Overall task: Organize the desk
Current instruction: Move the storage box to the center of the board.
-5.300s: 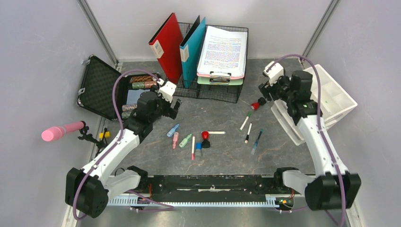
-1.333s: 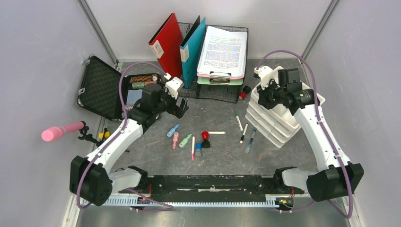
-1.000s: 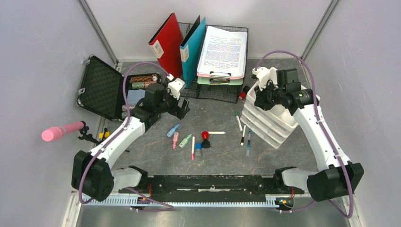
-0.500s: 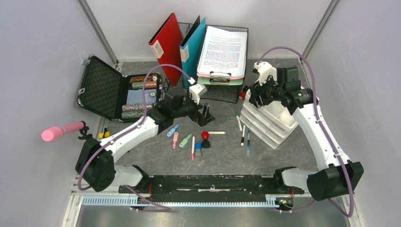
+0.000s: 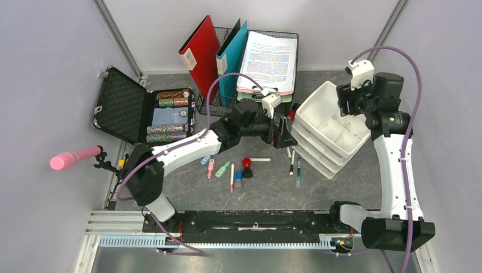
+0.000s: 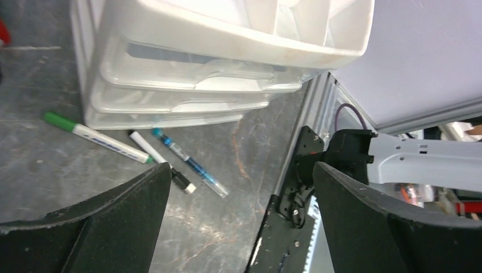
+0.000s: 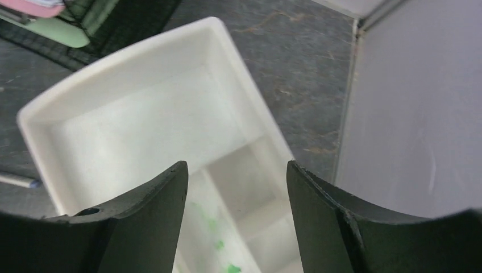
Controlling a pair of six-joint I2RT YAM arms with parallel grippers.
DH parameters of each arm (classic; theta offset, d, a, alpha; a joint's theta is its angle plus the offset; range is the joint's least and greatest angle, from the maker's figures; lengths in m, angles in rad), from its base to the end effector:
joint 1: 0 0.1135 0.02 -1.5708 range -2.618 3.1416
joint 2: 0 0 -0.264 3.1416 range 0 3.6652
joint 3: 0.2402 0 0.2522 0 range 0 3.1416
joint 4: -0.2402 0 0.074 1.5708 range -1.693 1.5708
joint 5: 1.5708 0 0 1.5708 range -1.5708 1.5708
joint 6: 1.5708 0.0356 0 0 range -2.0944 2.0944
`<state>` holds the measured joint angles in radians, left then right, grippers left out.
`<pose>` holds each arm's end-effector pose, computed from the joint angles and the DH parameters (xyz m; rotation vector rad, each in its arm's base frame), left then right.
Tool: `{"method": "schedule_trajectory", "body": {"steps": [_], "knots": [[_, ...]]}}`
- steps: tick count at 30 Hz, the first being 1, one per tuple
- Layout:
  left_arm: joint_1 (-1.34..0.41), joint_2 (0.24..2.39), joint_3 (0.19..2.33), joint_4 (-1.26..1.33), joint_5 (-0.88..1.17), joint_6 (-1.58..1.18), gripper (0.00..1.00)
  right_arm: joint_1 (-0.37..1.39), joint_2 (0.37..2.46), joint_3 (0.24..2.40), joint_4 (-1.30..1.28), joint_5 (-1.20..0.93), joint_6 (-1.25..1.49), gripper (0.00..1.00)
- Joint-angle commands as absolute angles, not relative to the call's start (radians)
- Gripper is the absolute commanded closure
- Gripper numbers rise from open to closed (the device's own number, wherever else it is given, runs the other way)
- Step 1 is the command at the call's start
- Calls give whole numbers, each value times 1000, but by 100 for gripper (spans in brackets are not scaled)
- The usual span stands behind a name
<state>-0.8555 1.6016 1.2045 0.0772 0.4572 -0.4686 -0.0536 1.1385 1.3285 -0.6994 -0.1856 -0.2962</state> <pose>0.2359 -0.2955 0.3047 0.7351 1.9535 -1.2915 0.2338 -0.0060 0.4052 -0.3623 2.0388 -0.0217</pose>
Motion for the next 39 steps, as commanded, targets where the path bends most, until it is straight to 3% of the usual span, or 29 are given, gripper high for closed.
{"method": "schedule_trajectory", "body": {"steps": [1,13,24,32,39], "knots": [[-894,1680,1280,95,490,-640,0,-139,1159,1416,-726,-149,-360,30],[-932,1819,1320,170,547,-812,0,-398,1304,1560,-920,-266,-585,32],[-933,1842,1323,209,577,-828,0,-459,1329,1461,-953,-335,-697,37],[-931,1887,1341,310,600,-960,0,-466,1290,1376,-999,-397,-714,64],[-933,1920,1280,517,598,-1105,2,-471,1202,1310,-1037,-383,-709,72]]}}
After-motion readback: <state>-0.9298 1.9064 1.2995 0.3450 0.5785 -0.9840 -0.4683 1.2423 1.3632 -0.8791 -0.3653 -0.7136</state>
